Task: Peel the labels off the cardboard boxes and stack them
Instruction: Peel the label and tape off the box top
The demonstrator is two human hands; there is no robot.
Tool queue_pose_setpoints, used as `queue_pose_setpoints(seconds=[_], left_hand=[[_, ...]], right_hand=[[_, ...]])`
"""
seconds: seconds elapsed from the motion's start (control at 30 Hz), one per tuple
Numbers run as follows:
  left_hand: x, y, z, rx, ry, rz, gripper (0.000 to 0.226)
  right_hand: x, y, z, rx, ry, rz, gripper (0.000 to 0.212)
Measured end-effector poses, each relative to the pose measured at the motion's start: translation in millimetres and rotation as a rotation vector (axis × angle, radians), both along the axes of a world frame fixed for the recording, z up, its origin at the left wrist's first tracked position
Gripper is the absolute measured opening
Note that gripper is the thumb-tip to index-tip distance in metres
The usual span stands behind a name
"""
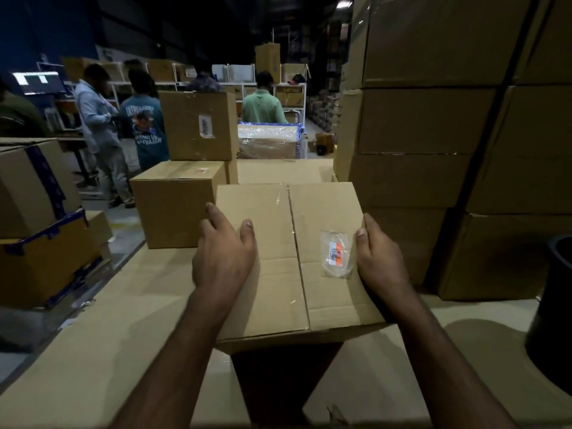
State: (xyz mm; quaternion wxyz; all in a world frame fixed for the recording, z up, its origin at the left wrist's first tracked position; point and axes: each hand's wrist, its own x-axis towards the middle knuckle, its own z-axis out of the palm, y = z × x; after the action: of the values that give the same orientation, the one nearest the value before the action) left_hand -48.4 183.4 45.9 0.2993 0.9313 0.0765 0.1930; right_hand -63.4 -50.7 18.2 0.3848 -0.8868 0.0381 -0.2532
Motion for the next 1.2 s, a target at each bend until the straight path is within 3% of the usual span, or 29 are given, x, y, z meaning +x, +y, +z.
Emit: queue_pose_setpoints(seconds=[0.2,0.47,0.57,0.67,0.73,0.87,1.2], left_hand=[[22.1,-5.8,23.4,0.342,0.011,-0.054,0.064],[72.1,-57.2,51.0,0.467,-0.141,-0.298,0.064],[84.0,-65.2,45.1,0.557,-0.122,-0.272,0.063],[88.2,-65.9,39.0,0.561,-0.151,-0.262,0.062],[91.5,-65.6,36.8,0.563,-0.165,-0.253,0.061],[98.6,-66.3,34.1,0.566,-0.187,-0.249,0.06],[110.0,-64.0,27.1,0.577,-0.229,-0.25,0.06]], right_hand=[[3.6,2.5,4.0,-0.092,0.056,-0.077,0.049],[1.3,2.4,2.6,-0.101,0.078,-0.096,0.051],[1.2,3.3,0.7,-0.138,0.048,-0.14,0.052],[-5.1,9.3,2.5,-0.237,-0.172,-0.233,0.048],[-6.3,13.8,3.4,-0.233,-0.255,-0.185,0.039],[-1.5,21.4,11.1,-0.123,-0.095,-0.107,0.028],[3.8,23.8,9.4,-0.336,-0.074,-0.15,0.014]])
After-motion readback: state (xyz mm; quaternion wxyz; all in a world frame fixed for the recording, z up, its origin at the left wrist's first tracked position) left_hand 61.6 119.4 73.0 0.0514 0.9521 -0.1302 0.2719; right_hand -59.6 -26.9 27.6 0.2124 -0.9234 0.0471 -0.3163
